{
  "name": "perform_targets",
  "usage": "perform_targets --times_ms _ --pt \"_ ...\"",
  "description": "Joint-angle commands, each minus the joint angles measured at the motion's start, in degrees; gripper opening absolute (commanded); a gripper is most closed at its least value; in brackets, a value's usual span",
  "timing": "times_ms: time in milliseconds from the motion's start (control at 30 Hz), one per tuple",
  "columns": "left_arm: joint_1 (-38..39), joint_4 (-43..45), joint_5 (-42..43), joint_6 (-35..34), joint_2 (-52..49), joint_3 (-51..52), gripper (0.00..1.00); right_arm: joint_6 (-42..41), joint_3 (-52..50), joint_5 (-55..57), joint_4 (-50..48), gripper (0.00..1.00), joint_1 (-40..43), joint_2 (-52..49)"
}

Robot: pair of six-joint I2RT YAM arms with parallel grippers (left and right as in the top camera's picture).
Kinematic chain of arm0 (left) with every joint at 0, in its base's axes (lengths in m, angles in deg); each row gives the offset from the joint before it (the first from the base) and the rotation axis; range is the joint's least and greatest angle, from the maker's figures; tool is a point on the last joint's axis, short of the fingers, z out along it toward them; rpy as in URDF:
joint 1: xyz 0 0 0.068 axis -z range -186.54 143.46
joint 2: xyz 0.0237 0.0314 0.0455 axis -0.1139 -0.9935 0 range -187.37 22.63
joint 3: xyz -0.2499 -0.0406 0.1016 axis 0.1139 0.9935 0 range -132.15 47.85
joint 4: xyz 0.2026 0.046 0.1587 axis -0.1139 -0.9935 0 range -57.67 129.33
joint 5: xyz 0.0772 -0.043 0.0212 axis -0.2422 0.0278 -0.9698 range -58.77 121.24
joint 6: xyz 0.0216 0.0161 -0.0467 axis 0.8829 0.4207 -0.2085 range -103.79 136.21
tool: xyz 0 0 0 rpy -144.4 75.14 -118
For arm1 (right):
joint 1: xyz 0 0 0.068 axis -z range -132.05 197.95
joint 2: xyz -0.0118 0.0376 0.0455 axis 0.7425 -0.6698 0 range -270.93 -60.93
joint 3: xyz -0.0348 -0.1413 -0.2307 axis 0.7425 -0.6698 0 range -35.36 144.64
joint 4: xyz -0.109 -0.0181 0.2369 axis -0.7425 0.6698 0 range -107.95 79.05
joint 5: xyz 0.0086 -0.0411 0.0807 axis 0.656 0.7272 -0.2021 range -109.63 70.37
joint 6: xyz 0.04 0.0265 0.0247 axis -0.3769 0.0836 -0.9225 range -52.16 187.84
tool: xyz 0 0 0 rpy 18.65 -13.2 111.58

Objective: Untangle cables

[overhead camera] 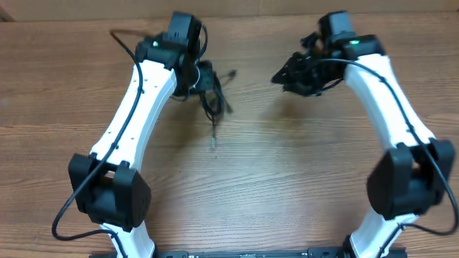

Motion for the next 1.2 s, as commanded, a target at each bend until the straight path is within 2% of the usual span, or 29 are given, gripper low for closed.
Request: perform_targets --times_ms 0,100,267,467,567,667,800,900,933,967,1000,1167 --pt "5.4 -2.5 -19.3 5.8 2.8 -9.0 0.04 2.6 1.9 2.8 1.9 0.38 3.7 3.0" --pt "9.9 -2.4 -27.0 6.6 2.4 -9.0 0.04 2.6 1.8 6.0 4.2 0.39 6.8 3.0" --pt "16.2 -3.0 -34.2 4.8 -1.6 -5.3 0.04 2.6 1.8 6.7 6.7 0.39 10.3 3.0" --pt "19.8 -9.7 -62.6 -2.5 -7.9 -4.1 0.04 5.2 1.8 7.1 9.4 0.40 12.5 3.0" --pt "19.8 -9.7 -65.7 -2.6 -7.9 -4.4 0.04 5.2 1.8 7.1 9.4 0.40 12.5 3.0" --pt "19.8 -9.3 -58.1 -3.5 -7.9 -4.3 0.04 5.2 1.8 7.2 9.5 0.40 12.5 3.0" --pt "19.8 -4.7 -23.5 -4.0 -7.9 -3.5 0.05 5.4 1.8 8.9 10.2 0.41 12.5 3.0" --pt "19.8 -0.2 -6.1 -3.5 -7.9 -1.9 0.34 5.4 1.9 9.3 9.4 0.50 12.5 3.0" --pt "19.8 1.0 -1.5 -2.1 -7.9 -1.9 0.43 5.6 1.9 9.5 8.9 0.59 12.5 3.0" --pt "19.7 2.3 1.6 -0.6 -7.9 -2.0 0.56 5.8 1.9 9.4 8.4 0.66 12.7 3.0" --pt "19.6 2.8 3.2 0.2 -7.9 -2.2 0.59 6.2 1.9 9.4 8.2 0.70 12.8 3.0" --pt "18.9 2.5 5.2 2.1 -7.6 -5.1 0.59 7.1 1.9 9.4 8.8 0.73 13.6 3.0"
